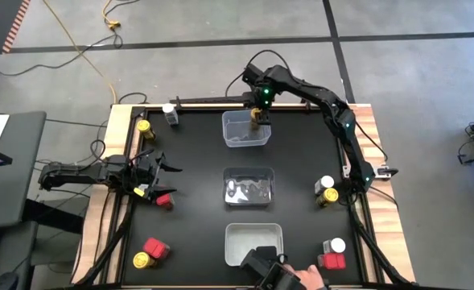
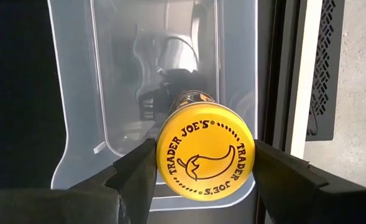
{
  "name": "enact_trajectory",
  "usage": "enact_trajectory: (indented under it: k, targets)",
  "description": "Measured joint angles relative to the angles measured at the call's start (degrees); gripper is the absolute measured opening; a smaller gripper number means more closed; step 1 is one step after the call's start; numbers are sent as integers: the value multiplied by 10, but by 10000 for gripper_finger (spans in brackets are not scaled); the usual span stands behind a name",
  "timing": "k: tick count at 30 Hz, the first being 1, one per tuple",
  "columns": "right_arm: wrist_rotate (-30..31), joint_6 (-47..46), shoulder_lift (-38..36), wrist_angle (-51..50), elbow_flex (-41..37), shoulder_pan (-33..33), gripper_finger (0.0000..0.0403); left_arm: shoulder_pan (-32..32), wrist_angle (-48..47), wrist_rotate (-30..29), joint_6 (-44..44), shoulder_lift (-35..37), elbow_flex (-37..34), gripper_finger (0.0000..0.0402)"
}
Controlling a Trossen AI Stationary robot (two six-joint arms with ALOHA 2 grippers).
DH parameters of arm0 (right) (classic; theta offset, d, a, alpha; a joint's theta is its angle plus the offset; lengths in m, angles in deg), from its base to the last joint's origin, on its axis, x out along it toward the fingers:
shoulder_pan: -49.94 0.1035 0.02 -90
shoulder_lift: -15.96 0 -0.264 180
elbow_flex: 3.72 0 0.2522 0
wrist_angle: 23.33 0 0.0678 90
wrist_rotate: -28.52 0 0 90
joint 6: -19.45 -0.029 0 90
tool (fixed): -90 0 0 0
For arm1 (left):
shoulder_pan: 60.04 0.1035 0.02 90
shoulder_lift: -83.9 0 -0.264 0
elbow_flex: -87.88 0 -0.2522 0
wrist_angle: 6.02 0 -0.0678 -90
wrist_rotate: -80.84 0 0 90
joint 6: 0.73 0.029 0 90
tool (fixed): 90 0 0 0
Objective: Sort spices by type
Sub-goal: Put the top right yellow seasoning bottle into the transparent bin
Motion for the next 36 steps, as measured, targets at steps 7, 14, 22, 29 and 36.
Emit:
enact_trajectory:
  k: [7, 14, 22, 29, 36]
  targets:
    - [0, 0, 0, -2, 0, 0, 272, 0, 0, 0, 0, 0, 0, 345]
    - [0, -3, 0, -1, 0, 0, 272, 0, 0, 0, 0, 0, 0, 345]
    - [-1, -15, 0, 1, 0, -5, 272, 0, 0, 0, 0, 0, 0, 345]
    - [-3, -30, 0, 1, 0, -8, 273, 0, 0, 0, 0, 0, 0, 345]
    - [-3, -31, -1, 2, 0, -8, 319, 0, 0, 0, 0, 0, 0, 345]
